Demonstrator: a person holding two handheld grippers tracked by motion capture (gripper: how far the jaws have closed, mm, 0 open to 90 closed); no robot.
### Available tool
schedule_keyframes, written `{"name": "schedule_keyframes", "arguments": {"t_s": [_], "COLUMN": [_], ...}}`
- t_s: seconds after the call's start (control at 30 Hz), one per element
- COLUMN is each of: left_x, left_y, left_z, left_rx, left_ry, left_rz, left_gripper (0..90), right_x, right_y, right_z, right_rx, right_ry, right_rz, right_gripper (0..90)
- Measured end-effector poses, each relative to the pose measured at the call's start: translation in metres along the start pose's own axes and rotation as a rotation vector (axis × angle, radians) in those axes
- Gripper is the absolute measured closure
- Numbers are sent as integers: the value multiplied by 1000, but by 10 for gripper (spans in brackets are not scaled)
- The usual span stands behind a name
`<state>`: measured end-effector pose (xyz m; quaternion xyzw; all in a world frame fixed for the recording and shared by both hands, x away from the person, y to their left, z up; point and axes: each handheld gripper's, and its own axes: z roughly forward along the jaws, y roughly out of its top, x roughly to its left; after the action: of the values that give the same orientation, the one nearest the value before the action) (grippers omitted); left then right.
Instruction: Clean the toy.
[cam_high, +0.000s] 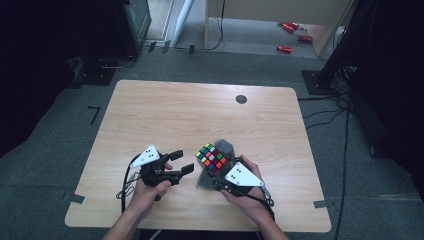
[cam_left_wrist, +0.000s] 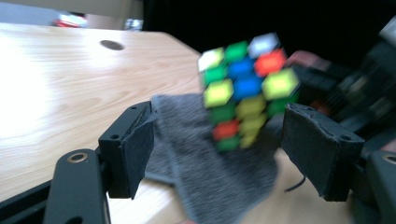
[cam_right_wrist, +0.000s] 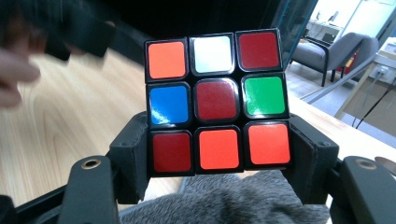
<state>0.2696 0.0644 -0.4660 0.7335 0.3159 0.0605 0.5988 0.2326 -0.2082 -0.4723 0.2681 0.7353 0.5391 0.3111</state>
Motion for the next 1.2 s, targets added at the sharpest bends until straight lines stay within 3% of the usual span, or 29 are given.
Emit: {"name": "schedule_keyframes", "arguments": {"t_s": [0.07,0.17,0.27,0.47,0.6,0.7,0.83,0.93,1.1,1.2], "left_x": [-4,-11,-17,-31,-37,-42,-46,-47,-51,-50], "left_y": [-5,-9,-13,-19,-24,-27,-28,-29,-32,-32], "left_z": [5,9,13,16,20,21,21,20,21,20], "left_rx": [1,14,24,0,15,9,-2,-22,-24,-20], "left_ry": [37,60,89,195,236,253,255,270,264,269], "left_rz": [82,181,282,499,594,653,684,707,748,749], "left_gripper": [276,301,287,238,195,186,187,196,265,300], "right_x": [-3,-5,-5,1,6,10,17,18,19,20], "right_y": [3,7,10,17,19,19,19,18,19,19], "right_z": [-2,-5,-7,-7,-5,-2,2,4,5,7], "right_rx": [-4,-8,-14,1,16,41,82,112,128,143], "right_ry": [-4,1,31,92,118,140,153,154,202,215], "right_rz": [24,83,136,213,258,272,276,305,378,387], "right_gripper": [345,345,345,345,345,345,344,344,343,343]}}
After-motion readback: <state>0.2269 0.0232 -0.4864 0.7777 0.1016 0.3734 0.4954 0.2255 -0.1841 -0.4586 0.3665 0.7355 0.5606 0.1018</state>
